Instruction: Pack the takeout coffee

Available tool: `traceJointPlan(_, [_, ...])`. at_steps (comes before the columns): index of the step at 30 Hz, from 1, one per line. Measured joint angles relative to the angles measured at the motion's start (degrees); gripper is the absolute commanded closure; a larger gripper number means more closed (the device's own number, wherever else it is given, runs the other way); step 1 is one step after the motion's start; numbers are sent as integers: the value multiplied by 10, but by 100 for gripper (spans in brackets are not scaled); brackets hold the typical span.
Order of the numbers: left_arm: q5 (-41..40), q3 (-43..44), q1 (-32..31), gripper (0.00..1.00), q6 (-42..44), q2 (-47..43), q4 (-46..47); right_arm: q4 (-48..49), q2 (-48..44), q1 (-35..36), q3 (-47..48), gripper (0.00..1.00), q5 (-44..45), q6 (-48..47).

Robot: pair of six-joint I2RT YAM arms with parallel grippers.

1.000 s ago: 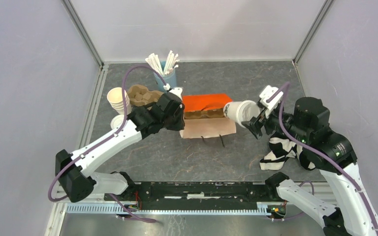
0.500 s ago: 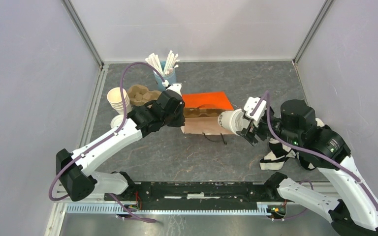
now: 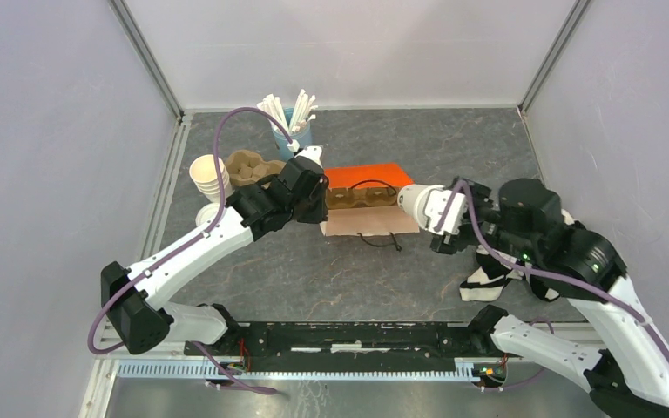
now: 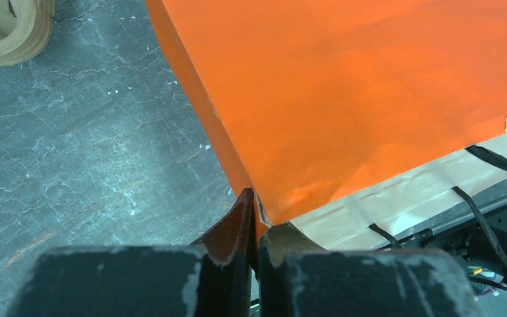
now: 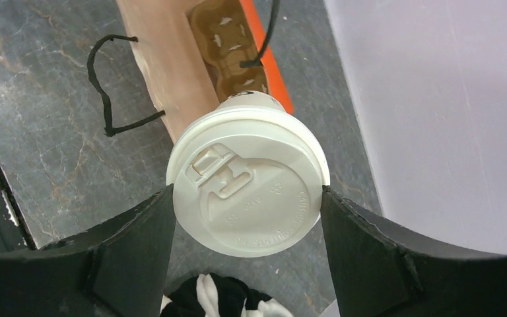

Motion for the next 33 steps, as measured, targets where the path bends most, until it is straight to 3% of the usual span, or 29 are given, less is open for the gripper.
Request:
traceJointPlan(5, [0, 0, 0, 91, 0, 0, 0, 9, 27, 1, -5, 57, -24, -52])
traceJointPlan(19, [0, -11, 0, 91, 0, 0, 1, 17, 12, 2, -38, 61, -74, -177])
traceJointPlan(33, [1, -11, 0, 91, 0, 0, 1, 10, 3, 4, -50, 62, -90, -219])
